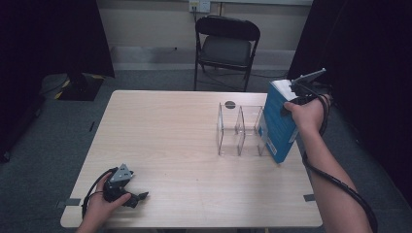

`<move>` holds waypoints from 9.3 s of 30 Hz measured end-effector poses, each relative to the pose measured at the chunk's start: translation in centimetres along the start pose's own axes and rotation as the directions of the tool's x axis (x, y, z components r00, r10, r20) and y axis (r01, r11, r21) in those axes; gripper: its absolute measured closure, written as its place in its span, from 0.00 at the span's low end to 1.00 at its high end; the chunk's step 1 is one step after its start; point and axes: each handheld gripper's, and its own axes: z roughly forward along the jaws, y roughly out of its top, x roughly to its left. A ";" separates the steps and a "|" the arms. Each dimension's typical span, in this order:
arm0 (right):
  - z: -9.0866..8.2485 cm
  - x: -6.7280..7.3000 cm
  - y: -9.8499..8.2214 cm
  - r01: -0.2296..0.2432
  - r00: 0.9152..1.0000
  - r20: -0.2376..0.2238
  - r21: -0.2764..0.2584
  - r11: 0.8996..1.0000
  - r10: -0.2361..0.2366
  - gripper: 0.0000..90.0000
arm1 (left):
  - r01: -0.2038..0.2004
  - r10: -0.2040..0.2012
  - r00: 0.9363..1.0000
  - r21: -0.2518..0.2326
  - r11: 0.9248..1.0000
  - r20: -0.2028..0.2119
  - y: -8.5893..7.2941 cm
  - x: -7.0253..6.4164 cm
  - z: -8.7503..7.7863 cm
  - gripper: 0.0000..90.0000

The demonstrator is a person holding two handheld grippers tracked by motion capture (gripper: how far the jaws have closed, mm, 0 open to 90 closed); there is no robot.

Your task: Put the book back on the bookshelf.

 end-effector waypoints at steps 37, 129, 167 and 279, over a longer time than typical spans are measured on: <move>-1.1 0.3 -1.3 0.013 1.000 -0.023 0.034 0.999 -0.012 0.44 | 0.005 -0.005 1.000 -0.001 1.000 0.002 0.0 0.0 0.0 0.00; -0.6 5.2 -9.1 0.175 0.954 -0.242 -0.035 0.984 -0.178 0.20 | 0.006 -0.006 1.000 -0.012 1.000 0.003 -0.1 -0.1 0.1 0.00; 2.6 10.3 -9.6 0.263 0.894 -0.362 -0.053 0.963 -0.264 0.20 | 0.006 -0.006 1.000 -0.012 1.000 0.002 -0.1 -0.1 0.1 0.00; 12.9 21.1 -15.2 0.396 0.769 -0.535 -0.034 0.918 -0.351 0.23 | 0.004 -0.003 1.000 -0.010 1.000 0.003 -0.1 0.0 0.1 0.00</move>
